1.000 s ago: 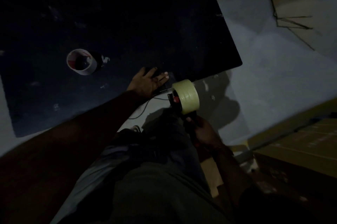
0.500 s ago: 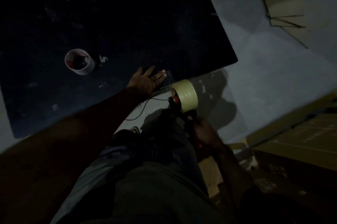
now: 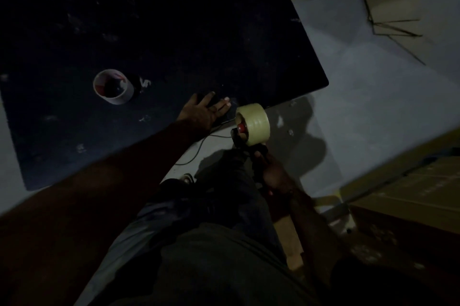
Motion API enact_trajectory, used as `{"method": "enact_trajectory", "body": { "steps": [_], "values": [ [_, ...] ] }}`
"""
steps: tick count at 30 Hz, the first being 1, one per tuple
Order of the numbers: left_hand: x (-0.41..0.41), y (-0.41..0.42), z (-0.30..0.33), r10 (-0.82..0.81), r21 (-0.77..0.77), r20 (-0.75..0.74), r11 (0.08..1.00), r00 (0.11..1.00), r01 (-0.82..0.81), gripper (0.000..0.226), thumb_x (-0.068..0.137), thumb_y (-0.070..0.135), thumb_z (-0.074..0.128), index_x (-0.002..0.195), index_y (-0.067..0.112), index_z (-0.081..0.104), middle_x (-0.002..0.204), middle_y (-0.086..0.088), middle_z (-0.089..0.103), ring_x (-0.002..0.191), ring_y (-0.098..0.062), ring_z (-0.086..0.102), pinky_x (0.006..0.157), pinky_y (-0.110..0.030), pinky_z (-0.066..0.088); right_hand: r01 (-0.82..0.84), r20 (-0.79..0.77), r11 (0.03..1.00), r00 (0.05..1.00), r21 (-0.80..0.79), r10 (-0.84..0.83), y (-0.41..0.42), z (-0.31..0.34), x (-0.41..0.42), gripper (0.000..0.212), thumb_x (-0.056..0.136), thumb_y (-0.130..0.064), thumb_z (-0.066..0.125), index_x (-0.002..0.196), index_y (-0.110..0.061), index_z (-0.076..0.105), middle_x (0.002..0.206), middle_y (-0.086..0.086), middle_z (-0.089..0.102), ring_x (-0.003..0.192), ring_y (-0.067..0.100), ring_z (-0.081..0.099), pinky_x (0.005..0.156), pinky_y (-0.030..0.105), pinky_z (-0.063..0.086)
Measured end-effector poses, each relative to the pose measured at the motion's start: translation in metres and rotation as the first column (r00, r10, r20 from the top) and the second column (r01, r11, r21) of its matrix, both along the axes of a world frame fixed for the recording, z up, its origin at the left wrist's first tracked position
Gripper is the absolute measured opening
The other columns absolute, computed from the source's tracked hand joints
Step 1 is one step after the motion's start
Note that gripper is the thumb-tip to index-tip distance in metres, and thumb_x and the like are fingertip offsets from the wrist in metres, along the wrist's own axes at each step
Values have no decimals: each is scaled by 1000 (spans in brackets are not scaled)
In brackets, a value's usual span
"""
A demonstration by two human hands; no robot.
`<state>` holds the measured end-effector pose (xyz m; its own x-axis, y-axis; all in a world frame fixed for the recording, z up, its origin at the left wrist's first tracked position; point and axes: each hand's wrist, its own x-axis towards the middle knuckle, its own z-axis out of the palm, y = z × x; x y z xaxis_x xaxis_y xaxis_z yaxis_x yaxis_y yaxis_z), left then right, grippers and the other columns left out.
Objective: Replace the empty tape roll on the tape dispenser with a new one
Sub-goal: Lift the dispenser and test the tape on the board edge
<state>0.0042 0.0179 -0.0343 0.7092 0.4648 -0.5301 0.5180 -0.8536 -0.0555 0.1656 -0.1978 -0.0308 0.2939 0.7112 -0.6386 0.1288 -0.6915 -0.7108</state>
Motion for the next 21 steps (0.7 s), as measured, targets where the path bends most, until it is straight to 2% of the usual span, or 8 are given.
{"method": "enact_trajectory", "body": {
  "steps": [3, 6, 8, 11, 13, 14, 16, 21],
  "values": [
    [-2, 0, -2, 9, -7, 8, 1000, 1000, -9, 75, 110, 32, 33, 166, 30, -17, 176, 8, -17, 164, -32, -5, 126, -57, 19, 15, 33, 1000, 999, -13, -14, -1, -4, -8, 25, 112, -37, 46, 107, -26, 67, 79, -13, 58, 71, 4, 52, 67, 28, 41],
    [-2, 3, -6, -13, 2, 19, 1000, 1000, 13, 76, 109, 29, 33, 166, 29, -16, 176, 7, -17, 164, -33, -4, 126, -57, 19, -120, 95, 993, 988, 4, 120, 3, -2, 3, 28, 113, -22, 45, 126, -8, 66, 95, -2, 62, 90, 15, 62, 88, 42, 51],
    [-4, 5, -9, -8, -5, 30, 1000, 1000, 8, 77, 109, 30, 35, 166, 29, -16, 176, 8, -16, 164, -33, -3, 126, -58, 20, -75, 66, 997, 995, 18, 73, 7, 4, 7, 29, 115, -22, 40, 134, -12, 60, 110, 0, 65, 106, 21, 64, 101, 47, 49],
    [-4, 4, -11, -3, -17, 20, 1000, 1000, 4, 76, 109, 33, 35, 166, 30, -16, 176, 8, -16, 164, -33, -4, 126, -59, 19, -133, 128, 991, 983, -13, 133, 7, 1, 5, 36, 115, -27, 40, 141, -11, 59, 130, 12, 67, 122, 34, 65, 106, 50, 53],
    [-3, 6, -10, -13, 0, 7, 1000, 1000, 13, 77, 109, 34, 35, 166, 31, -17, 176, 8, -17, 164, -32, -5, 126, -59, 17, -201, 165, 979, 966, -20, 202, 9, -2, 6, 36, 114, -26, 43, 142, -11, 60, 125, 8, 69, 106, 18, 69, 98, 35, 55],
    [-3, 7, -10, -17, -2, 0, 1000, 1000, 17, 77, 109, 34, 35, 166, 31, -17, 176, 8, -18, 164, -33, -5, 126, -59, 17, -223, 179, 975, 958, -20, 223, 12, -2, 9, 35, 114, -26, 43, 142, -12, 61, 117, 1, 69, 93, 3, 64, 89, 27, 52],
    [-2, 8, -9, -30, 0, -7, 1000, 1000, 30, 76, 109, 36, 35, 166, 30, -16, 176, 7, -18, 164, -34, -4, 126, -60, 17, -200, 170, 979, 965, -29, 202, 20, 0, 12, 37, 114, -26, 41, 145, -13, 58, 102, -12, 62, 81, -8, 50, 86, 25, 42],
    [-3, 12, -5, -97, 29, -36, 995, 995, 98, 75, 111, 38, 33, 166, 26, -16, 176, 5, -16, 163, -35, -1, 127, -60, 17, -146, 132, 989, 980, -28, 149, 24, 3, 6, 37, 115, -20, 40, 149, -13, 53, 126, -7, 58, 106, -6, 55, 92, 11, 41]
  ]
}}
